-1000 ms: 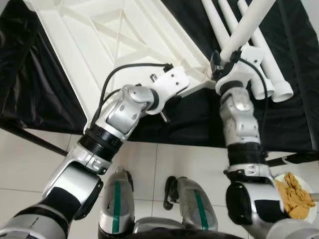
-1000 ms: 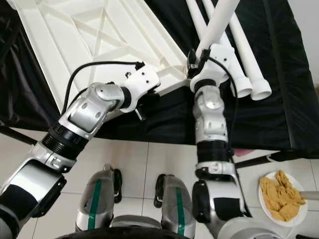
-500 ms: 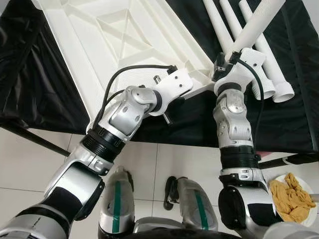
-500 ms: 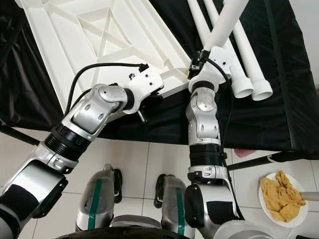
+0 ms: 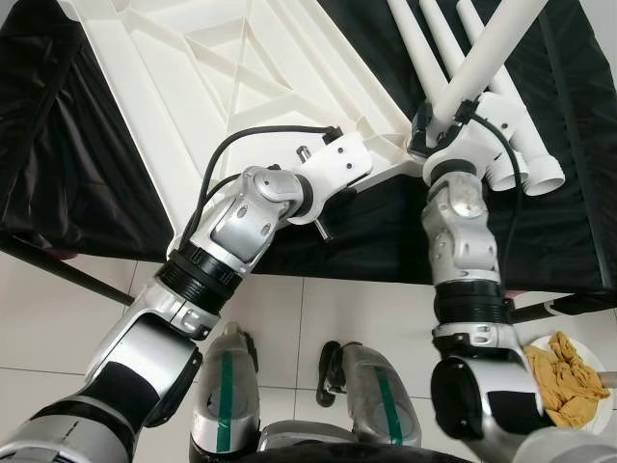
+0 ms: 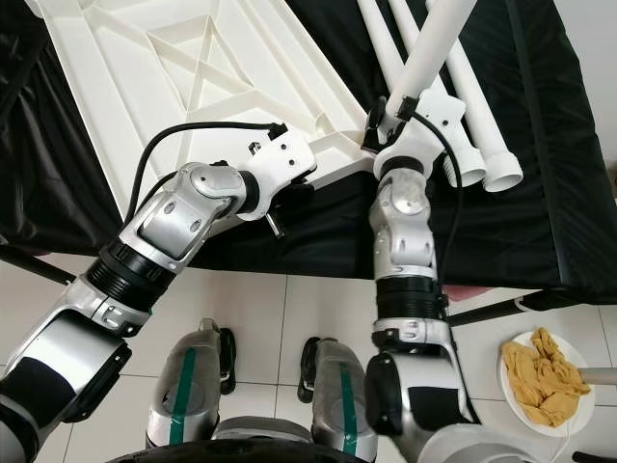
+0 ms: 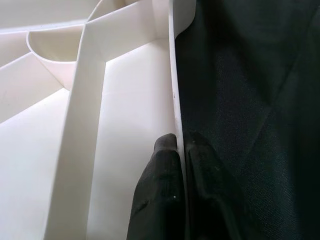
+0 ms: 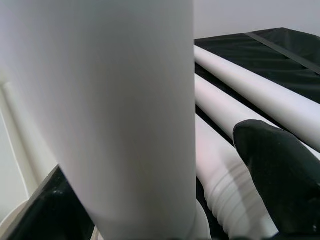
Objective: Building children table
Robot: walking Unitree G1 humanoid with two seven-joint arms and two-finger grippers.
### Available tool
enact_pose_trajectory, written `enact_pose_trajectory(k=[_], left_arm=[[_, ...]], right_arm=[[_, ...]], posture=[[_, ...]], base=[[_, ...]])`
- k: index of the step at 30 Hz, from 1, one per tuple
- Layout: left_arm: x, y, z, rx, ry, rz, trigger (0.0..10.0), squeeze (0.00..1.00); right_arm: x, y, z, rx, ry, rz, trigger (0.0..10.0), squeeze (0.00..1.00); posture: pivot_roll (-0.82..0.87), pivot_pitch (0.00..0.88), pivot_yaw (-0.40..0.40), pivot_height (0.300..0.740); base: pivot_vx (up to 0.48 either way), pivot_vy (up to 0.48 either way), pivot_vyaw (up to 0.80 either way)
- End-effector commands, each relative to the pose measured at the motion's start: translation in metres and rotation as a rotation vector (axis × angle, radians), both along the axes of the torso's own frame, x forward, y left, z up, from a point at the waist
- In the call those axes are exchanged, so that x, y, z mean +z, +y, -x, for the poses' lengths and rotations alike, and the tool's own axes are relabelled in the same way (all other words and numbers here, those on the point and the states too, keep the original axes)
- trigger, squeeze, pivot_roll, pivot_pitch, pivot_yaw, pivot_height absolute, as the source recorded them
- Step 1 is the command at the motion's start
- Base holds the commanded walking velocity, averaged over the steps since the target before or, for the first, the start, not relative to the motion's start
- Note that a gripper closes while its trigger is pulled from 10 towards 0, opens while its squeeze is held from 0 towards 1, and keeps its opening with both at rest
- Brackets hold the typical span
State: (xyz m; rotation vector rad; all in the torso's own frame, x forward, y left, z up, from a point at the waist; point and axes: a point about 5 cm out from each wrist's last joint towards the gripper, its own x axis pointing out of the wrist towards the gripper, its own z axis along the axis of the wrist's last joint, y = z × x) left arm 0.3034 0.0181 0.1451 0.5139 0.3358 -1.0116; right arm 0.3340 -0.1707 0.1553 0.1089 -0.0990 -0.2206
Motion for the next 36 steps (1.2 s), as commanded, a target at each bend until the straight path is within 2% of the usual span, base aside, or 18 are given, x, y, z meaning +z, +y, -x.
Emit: enact_pose_trajectory(k=[1, 2, 3, 4, 9, 12, 13, 16, 19, 20, 28, 36], left_arm=[[0.010, 0.000, -0.005, 0.010, -0.063, 0.015, 10.0, 0.00], [0.010, 0.000, -0.005, 0.010, -0.063, 0.015, 10.0, 0.00], [0.011, 0.000, -0.005, 0.010, -0.063, 0.016, 10.0, 0.00], [0.012, 0.001, -0.005, 0.009, -0.063, 0.016, 10.0, 0.00], [0.012, 0.001, -0.005, 0.010, -0.064, 0.017, 10.0, 0.00], [0.013, 0.003, -0.006, 0.012, -0.065, 0.015, 10.0, 0.00], [0.013, 0.003, -0.006, 0.012, -0.065, 0.015, 10.0, 0.00], [0.013, 0.003, -0.006, 0.013, -0.066, 0.015, 10.0, 0.00], [0.014, 0.003, -0.006, 0.012, -0.068, 0.015, 10.0, 0.00], [0.014, 0.003, -0.007, 0.012, -0.069, 0.015, 10.0, 0.00], [0.015, 0.004, -0.007, 0.013, -0.066, 0.015, 10.0, 0.00], [0.015, 0.004, -0.007, 0.015, -0.067, 0.016, 10.0, 0.00]], right_arm=[[0.005, -0.013, -0.004, 0.014, -0.015, 0.007, 10.0, 1.00], [0.005, -0.013, -0.004, 0.014, -0.015, 0.007, 10.0, 1.00], [0.007, -0.014, -0.007, 0.066, -0.016, 0.036, 10.0, 0.33], [0.008, -0.019, -0.012, 0.171, -0.004, 0.074, 10.0, 0.00], [0.007, -0.022, -0.014, 0.229, 0.003, 0.081, 10.0, 0.00], [0.008, -0.022, -0.016, 0.418, 0.014, 0.109, 10.0, 0.00], [0.008, -0.022, -0.016, 0.418, 0.014, 0.109, 10.0, 0.00], [0.006, -0.025, -0.014, 0.555, 0.022, 0.134, 10.0, 0.00], [0.006, -0.029, -0.014, 0.619, 0.021, 0.150, 10.0, 0.00], [0.005, -0.031, -0.012, 0.687, 0.026, 0.154, 10.0, 0.00], [-0.002, -0.038, -0.009, 0.802, 0.045, 0.165, 10.0, 0.00], [-0.002, -0.046, -0.011, 0.833, 0.049, 0.171, 10.0, 0.00]], posture=[[0.06, 0.000, -0.062, 0.740], [0.06, 0.000, -0.062, 0.740], [0.06, 0.000, -0.060, 0.740], [0.06, 0.000, -0.059, 0.740], [0.06, 0.000, -0.057, 0.740], [0.06, 0.002, -0.052, 0.740], [0.06, 0.002, -0.052, 0.740], [0.06, 0.007, -0.048, 0.740], [0.06, 0.011, -0.047, 0.740], [0.06, 0.014, -0.045, 0.740], [0.06, 0.017, -0.040, 0.740], [0.06, 0.017, -0.041, 0.740]], base=[[0.000, 0.000, 0.00], [0.000, 0.000, 0.00], [0.000, 0.000, 0.00], [0.000, 0.000, 0.00], [0.000, 0.000, 0.00], [0.000, 0.000, 0.00], [0.000, 0.000, 0.00], [0.000, 0.000, 0.00], [0.000, 0.000, 0.00], [0.000, 0.000, 0.00], [0.000, 0.000, 0.00], [0.000, 0.000, 0.00]])
